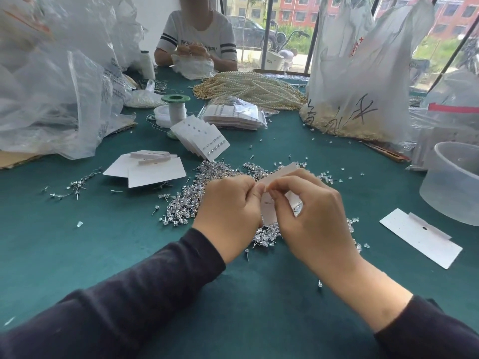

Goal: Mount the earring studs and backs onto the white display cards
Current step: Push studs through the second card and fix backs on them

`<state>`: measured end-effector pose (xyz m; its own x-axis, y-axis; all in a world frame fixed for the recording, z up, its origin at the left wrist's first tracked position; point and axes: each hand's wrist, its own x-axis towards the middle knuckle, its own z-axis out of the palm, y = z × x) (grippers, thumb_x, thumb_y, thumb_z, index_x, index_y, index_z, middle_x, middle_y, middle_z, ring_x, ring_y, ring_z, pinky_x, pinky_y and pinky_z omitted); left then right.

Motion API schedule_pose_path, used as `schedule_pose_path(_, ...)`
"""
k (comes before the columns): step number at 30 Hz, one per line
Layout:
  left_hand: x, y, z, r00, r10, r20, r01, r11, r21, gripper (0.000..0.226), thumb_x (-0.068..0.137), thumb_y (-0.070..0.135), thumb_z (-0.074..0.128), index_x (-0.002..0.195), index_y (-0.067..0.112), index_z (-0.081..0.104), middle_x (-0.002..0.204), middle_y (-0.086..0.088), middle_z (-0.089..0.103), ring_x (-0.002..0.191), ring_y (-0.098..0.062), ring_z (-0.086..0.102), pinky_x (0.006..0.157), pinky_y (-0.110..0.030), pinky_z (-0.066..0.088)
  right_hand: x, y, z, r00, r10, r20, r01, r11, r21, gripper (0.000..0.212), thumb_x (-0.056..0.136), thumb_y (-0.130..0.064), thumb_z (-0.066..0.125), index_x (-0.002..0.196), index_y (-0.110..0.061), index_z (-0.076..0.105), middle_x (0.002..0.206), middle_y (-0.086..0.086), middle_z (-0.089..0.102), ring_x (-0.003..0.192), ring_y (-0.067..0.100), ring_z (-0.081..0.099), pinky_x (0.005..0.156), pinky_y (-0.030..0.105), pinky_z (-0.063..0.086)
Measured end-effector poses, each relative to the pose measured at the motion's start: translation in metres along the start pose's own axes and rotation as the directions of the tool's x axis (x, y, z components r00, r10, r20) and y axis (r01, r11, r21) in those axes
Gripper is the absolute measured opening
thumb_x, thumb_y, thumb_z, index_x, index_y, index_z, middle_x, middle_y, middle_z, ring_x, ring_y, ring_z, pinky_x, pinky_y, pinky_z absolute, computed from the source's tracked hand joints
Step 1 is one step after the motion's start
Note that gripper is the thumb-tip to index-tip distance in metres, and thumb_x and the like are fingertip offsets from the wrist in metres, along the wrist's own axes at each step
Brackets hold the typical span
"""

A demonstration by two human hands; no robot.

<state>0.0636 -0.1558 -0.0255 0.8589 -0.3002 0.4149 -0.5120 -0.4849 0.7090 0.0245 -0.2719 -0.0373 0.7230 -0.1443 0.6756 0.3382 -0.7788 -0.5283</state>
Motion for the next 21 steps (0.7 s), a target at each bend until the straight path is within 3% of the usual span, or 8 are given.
schedule_pose_path(5,0.0022,0.0011,-0.0016,0.999,0.041,-0.03,-0.041,0.999,0.013,0.038,0.084,0.024,0.044,0.056,0.0,0.055,0.055,-0.017,0.062,0.06,-0.034,0.057,0.063,-0.041,0.045,-0.0034,-0.0041,0.0019,1.0,-0.025,-0.013,0.025,1.0,-0.008,0.009,0.078,-0.003,0.061,0.075,-0.006,0.069,0.078,0.001,0.064,0.072,0.009,0.055,0.07,0.009,0.039)
schedule_pose_path(9,0.0043,-0.0002,-0.0023,0.998,0.035,-0.042,-0.033,0.999,0.034,0.036,0.089,0.016,0.05,0.056,0.002,0.057,0.055,-0.016,0.062,0.06,-0.033,0.057,0.065,-0.04,0.045,-0.0016,-0.0051,-0.0002,0.999,-0.002,-0.034,0.003,1.0,0.005,0.001,0.077,-0.005,0.067,0.077,-0.006,0.068,0.077,0.001,0.066,0.075,0.007,0.055,0.07,0.008,0.038)
schedule_pose_path(15,0.0019,0.0016,-0.0017,1.0,0.018,-0.016,-0.017,1.0,0.019,0.037,0.088,0.017,0.051,0.056,-0.001,0.055,0.054,-0.016,0.061,0.058,-0.03,0.056,0.065,-0.039,0.042,-0.0023,-0.004,0.0011,0.994,0.067,-0.087,-0.06,0.995,0.079,0.009,0.074,-0.003,0.067,0.069,-0.01,0.068,0.069,-0.006,0.061,0.071,0.006,0.055,0.066,0.005,0.038)
schedule_pose_path(19,0.0006,0.0022,-0.0023,1.0,0.012,0.006,-0.012,1.0,-0.009,0.036,0.089,0.014,0.051,0.057,-0.003,0.054,0.053,-0.015,0.061,0.052,-0.025,0.054,0.064,-0.039,0.042,-0.0035,-0.0018,0.0012,0.996,0.071,-0.057,-0.066,0.993,0.093,0.009,0.075,-0.002,0.067,0.069,-0.009,0.067,0.069,-0.005,0.061,0.07,0.005,0.055,0.065,0.007,0.039)
schedule_pose_path(21,0.0009,0.0029,-0.0024,1.0,0.013,0.015,-0.012,1.0,-0.014,0.035,0.089,0.013,0.05,0.058,-0.005,0.053,0.056,-0.018,0.061,0.057,-0.03,0.054,0.064,-0.041,0.042,-0.0038,-0.0011,0.0018,0.996,0.073,-0.047,-0.069,0.993,0.093,0.009,0.075,-0.001,0.068,0.069,-0.008,0.068,0.069,-0.004,0.061,0.069,0.004,0.054,0.065,0.006,0.039)
